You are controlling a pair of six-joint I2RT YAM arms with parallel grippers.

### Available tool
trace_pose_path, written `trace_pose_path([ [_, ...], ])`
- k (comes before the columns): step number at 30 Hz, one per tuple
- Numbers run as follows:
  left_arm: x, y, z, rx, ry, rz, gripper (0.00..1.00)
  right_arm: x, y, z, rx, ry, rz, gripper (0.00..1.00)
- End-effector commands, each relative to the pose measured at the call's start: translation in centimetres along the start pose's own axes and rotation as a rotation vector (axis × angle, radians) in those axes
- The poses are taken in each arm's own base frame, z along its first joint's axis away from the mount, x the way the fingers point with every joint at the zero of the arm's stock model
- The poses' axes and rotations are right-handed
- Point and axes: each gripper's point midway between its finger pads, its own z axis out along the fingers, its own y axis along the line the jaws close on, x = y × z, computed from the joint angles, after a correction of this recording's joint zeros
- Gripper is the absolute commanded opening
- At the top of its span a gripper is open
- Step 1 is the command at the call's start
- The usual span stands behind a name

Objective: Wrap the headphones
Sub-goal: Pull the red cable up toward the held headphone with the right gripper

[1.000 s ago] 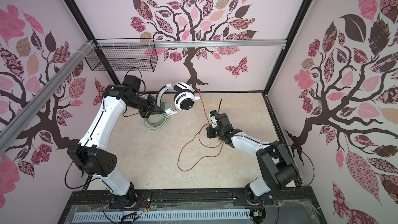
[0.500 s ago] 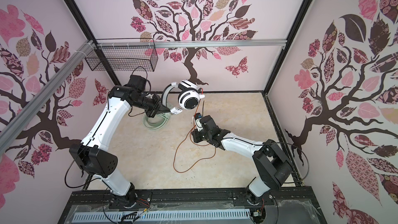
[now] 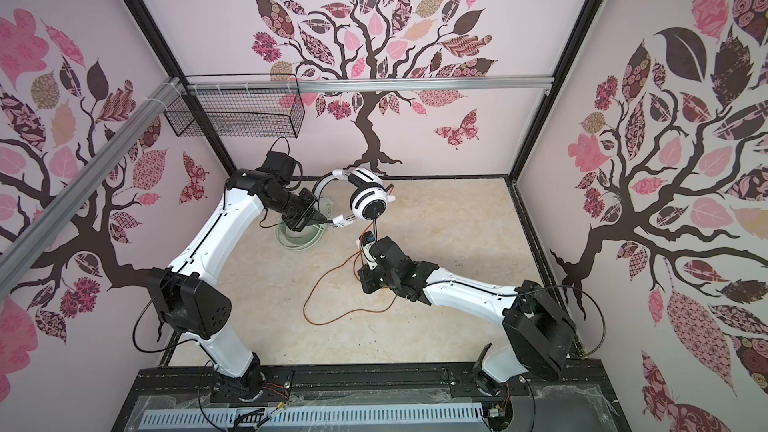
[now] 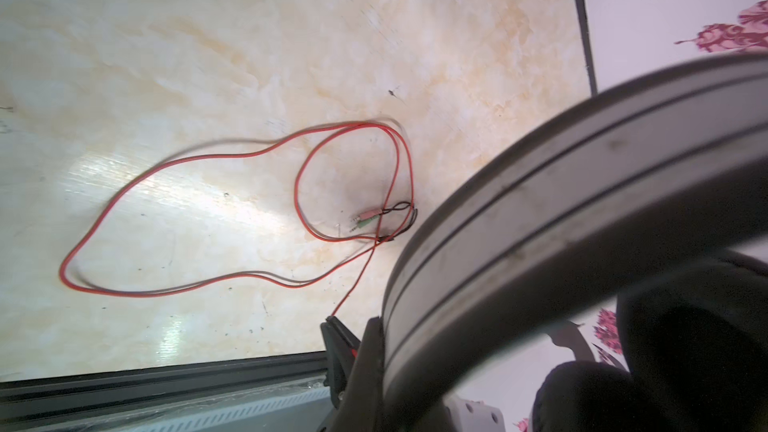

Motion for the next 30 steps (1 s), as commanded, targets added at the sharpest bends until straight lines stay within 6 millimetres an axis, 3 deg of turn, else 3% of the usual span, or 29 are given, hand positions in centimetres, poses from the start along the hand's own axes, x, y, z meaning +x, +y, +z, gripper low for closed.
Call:
trace_pose_path([
  [1, -1.9, -0.3, -2.4, -0.065, -0.186, 0.063, 0.00, -1.5, -0.1, -1.8, 0.074, 0.008, -0.059, 0.00],
  [8, -2.5, 1.0, -3.0, -0.128, -0.253, 0.071, 0.00, -1.0, -0.8, -2.7, 0.161, 0.139, -0.137, 0.00],
  [13, -2.9, 1.1, -2.8, -0.138, -0.257, 0.056, 0.00, 1.3, -0.5, -2.7, 0.155, 0.249, -0.166, 0.00],
  [14, -3.0, 0.1, -3.5, -0.102, -0.264, 0.059, 0.00, 1.9, -0.3, -2.6, 0.147, 0.258, -0.167, 0.00],
  [18, -2.9, -2.1, -3.0, 0.016, -0.191, 0.021, 0.00, 4.6, -0.5, -1.9, 0.122, 0.301, -0.138, 0.00],
  [25, -1.4, -5.0, -2.6, 0.181, -0.052, -0.026, 0.00, 6.0, -2.8, -2.7, 0.211, 0.249, -0.063, 0.00],
  [26, -1.1, -4.3, -1.8, 0.164, -0.028, -0.041, 0.00, 6.1, -3.3, -2.9, 0.234, 0.237, -0.054, 0.00],
  [30, -1.4, -3.7, -2.5, 0.213, -0.008, -0.098, 0.00, 5.7, -6.2, -4.9, 0.339, 0.145, 0.052, 0.00],
])
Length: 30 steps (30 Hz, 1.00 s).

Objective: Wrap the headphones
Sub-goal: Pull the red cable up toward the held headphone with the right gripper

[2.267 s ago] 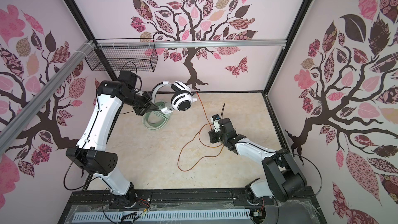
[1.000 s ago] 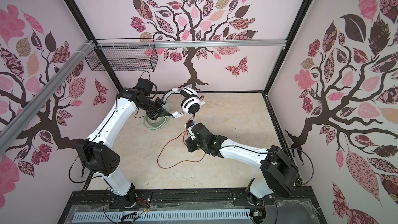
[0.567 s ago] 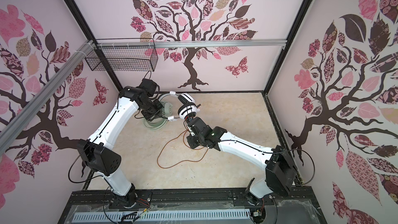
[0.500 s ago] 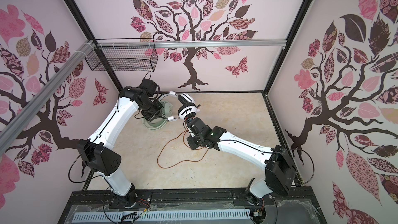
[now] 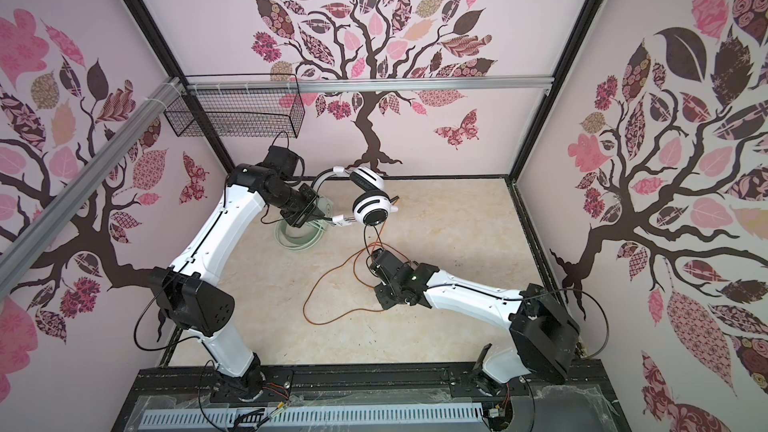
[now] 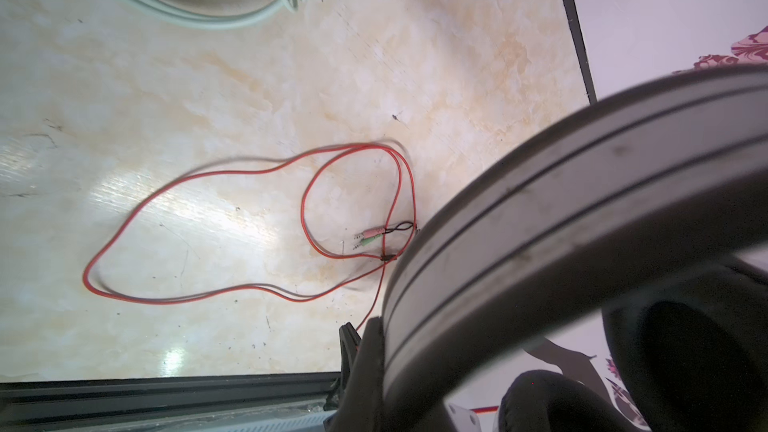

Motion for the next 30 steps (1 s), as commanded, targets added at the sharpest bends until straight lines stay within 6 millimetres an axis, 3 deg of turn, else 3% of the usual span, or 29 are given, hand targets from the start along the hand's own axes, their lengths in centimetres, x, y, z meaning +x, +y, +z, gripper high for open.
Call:
trace_pose_path([
  [1, -0.6, -2.7, -2.0, 0.203, 0.017, -0.069, 0.00, -0.6, -2.8, -1.9, 0.065, -0.096, 0.131, 0.00],
  [4, -1.1, -2.5, -3.0, 0.273, -0.001, -0.109, 0.00, -0.3, -4.8, -2.7, 0.089, -0.142, 0.216, 0.00],
  [7, -1.0, -2.7, -3.8, 0.322, 0.002, -0.126, 0.00, -0.8, -5.5, -4.0, 0.102, -0.215, 0.247, 0.00],
  [13, 1.0, -3.5, -3.3, 0.402, 0.144, -0.168, 0.00, -3.1, -5.4, -6.5, 0.074, -0.347, 0.217, 0.00],
  [25, 5.6, -6.8, -2.3, 0.527, 0.411, -0.235, 0.00, -6.5, -4.1, -3.8, 0.100, -0.344, 0.108, 0.00],
  [30, 6.2, -7.2, -1.7, 0.519, 0.434, -0.244, 0.00, -8.5, -3.2, -2.8, 0.092, -0.362, 0.069, 0.00],
])
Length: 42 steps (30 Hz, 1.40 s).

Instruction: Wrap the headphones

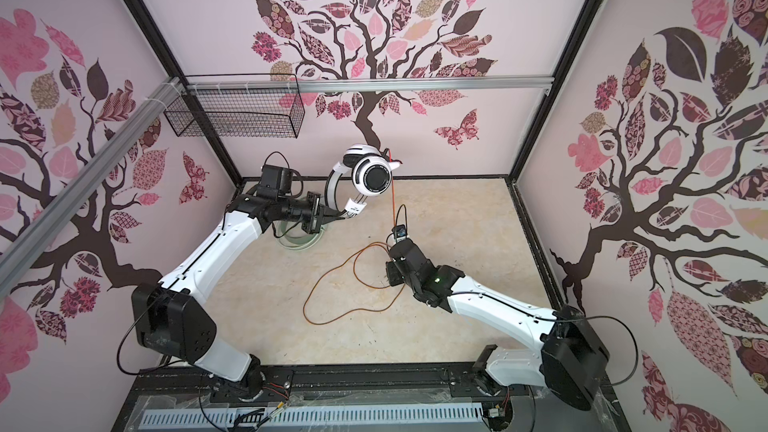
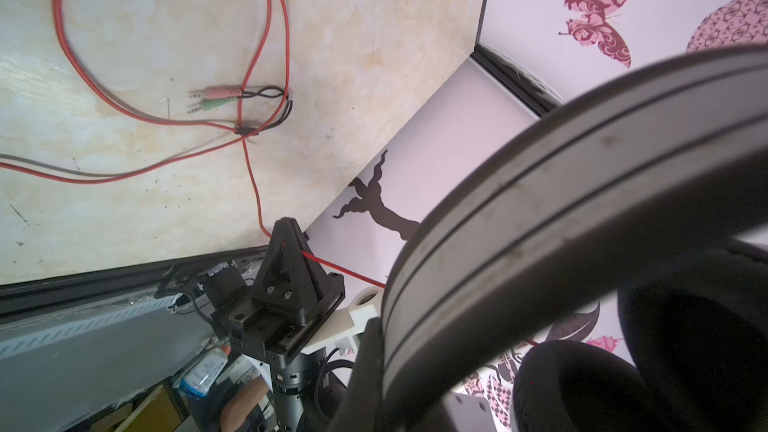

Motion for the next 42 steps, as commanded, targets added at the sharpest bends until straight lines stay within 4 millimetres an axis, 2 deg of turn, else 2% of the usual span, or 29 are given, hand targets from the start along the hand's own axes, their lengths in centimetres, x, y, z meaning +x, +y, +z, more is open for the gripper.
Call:
trace_pose_path([
  [1, 1.7, -2.8, -0.4, 0.105, 0.081, 0.061, 0.00, -0.6, 1.1, 1.1, -0.017, 0.010, -0.047, 0.00],
  [6, 1.6, -2.3, 0.2, 0.084, 0.089, 0.052, 0.00, -1.8, 3.1, 1.5, -0.055, -0.004, -0.082, 0.00],
  [10, 1.2, -1.8, 0.6, 0.072, 0.088, 0.047, 0.00, -2.0, 5.0, 1.8, -0.111, 0.011, -0.113, 0.00],
  [17, -1.1, -0.8, 0.9, -0.011, -0.026, 0.110, 0.00, -2.4, 8.9, -0.2, -0.239, 0.009, -0.174, 0.00],
  [24, -4.2, 0.7, -2.0, -0.233, -0.316, 0.277, 0.00, -2.7, 9.8, -2.9, -0.326, 0.032, -0.204, 0.00],
  [30, -5.9, 1.9, -4.5, -0.413, -0.539, 0.393, 0.00, -4.5, 10.6, -5.4, -0.354, 0.094, -0.275, 0.00],
  [37, -6.7, 3.5, -5.4, -0.541, -0.590, 0.443, 0.00, -7.3, 9.6, -7.3, -0.265, 0.133, -0.358, 0.00],
  [42, -6.3, 3.5, -5.2, -0.546, -0.559, 0.480, 0.00, -8.3, 8.3, -7.5, -0.181, 0.126, -0.405, 0.00],
])
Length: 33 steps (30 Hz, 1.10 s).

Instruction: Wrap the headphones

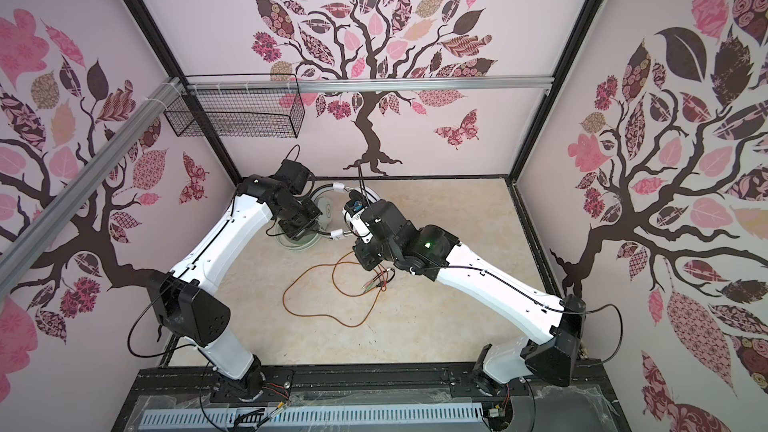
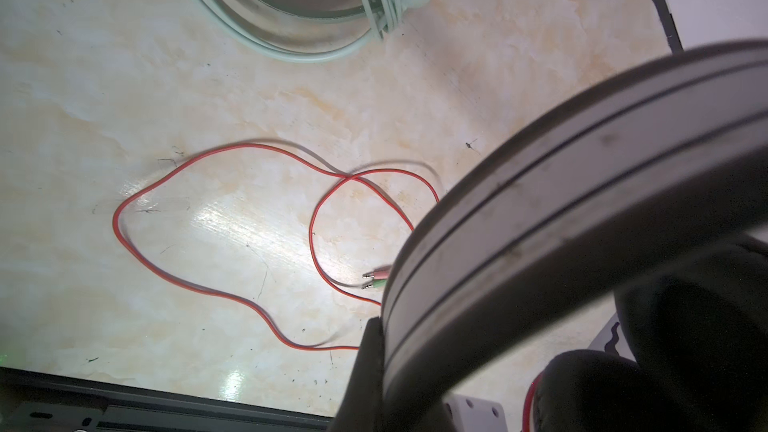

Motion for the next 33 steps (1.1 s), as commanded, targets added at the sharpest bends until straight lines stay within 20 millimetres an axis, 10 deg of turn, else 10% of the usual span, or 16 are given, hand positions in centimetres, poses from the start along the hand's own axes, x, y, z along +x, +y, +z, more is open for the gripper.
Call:
trace_pose_path([
  [1, -0.7, -1.8, -1.6, 0.069, -0.039, 0.069, 0.00, 1.5, -1.5, 0.1, 0.090, 0.092, -0.067, 0.00],
  [12, 0.6, -0.3, -1.8, -0.106, -0.105, 0.352, 0.00, -1.5, -4.8, -1.1, 0.298, 0.083, -0.185, 0.00],
  [25, 2.0, 2.8, -2.6, -0.146, -0.109, 0.540, 0.00, -0.5, -10.1, -2.6, 0.643, 0.123, -0.287, 0.00],
  [33, 6.6, 1.7, -2.1, -0.107, -0.023, 0.736, 0.00, -2.3, -10.4, -2.8, 0.684, -0.006, -0.288, 0.00],
])
